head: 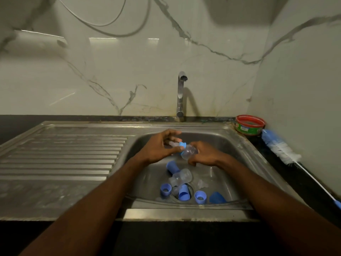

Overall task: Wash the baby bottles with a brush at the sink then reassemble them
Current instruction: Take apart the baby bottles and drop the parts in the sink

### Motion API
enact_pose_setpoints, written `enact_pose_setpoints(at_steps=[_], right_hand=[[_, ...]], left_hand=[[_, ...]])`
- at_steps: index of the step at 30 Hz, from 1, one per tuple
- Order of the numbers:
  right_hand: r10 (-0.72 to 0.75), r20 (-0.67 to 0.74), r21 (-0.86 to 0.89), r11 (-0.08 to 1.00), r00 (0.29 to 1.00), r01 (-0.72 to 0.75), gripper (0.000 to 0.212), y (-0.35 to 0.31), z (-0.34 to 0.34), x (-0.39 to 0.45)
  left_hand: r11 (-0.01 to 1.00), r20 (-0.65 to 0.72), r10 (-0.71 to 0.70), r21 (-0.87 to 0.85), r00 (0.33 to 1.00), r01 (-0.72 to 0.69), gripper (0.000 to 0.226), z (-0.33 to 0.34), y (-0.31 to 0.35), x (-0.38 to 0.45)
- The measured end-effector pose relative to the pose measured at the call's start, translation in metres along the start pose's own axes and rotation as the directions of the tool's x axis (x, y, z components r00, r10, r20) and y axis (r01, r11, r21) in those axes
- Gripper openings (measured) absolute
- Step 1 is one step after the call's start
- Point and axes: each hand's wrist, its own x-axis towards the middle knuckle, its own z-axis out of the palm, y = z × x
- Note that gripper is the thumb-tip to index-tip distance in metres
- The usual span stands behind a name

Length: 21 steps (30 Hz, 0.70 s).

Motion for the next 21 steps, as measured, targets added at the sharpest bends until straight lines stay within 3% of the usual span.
enact_pose_setpoints(at_steps=[3, 6, 9, 12, 14, 18, 21], right_hand=[[0.019, 0.083, -0.034, 0.999, 0.996, -0.016, 0.040, 0.002, -0.003, 0.001], [0.013, 0.099, -0.048, 0.999, 0.995, -0.009, 0.043, 0.001, -0.002, 0.002], [-0.041, 0.058, -0.086, 0.995, 0.997, 0.046, 0.039, -0.001, -0.002, 0.002], [-0.056, 0.005, -0.068, 0.996, 0.998, 0.056, 0.029, 0.001, 0.000, 0.002], [-0.046, -0.050, -0.082, 0.996, 0.998, 0.042, 0.035, 0.004, 0.003, 0.004], [-0.083, -0.135, -0.235, 0.971, 0.987, 0.050, 0.034, 0.002, 0.002, 0.002], [-0.069, -0.149, -0.255, 0.967, 0.986, 0.029, 0.032, -0.003, 0.003, 0.001]], left_hand=[[0.917, 0.135, 0.209, 0.317, 0.969, -0.242, 0.058, -0.003, -0.002, -0.003], [0.838, 0.171, 0.285, 0.433, 0.943, -0.331, 0.048, -0.004, 0.001, -0.001], [0.860, 0.135, 0.281, 0.404, 0.950, -0.312, 0.046, -0.004, 0.001, -0.002], [0.919, 0.055, 0.281, 0.271, 0.958, -0.285, 0.040, 0.000, 0.006, -0.005], [0.937, 0.037, 0.261, 0.229, 0.965, -0.263, 0.038, 0.004, 0.007, -0.005], [0.922, 0.053, 0.225, 0.310, 0.973, -0.230, 0.041, 0.010, 0.006, -0.003], [0.833, 0.036, 0.237, 0.507, 0.971, -0.222, 0.034, 0.015, 0.011, -0.004]])
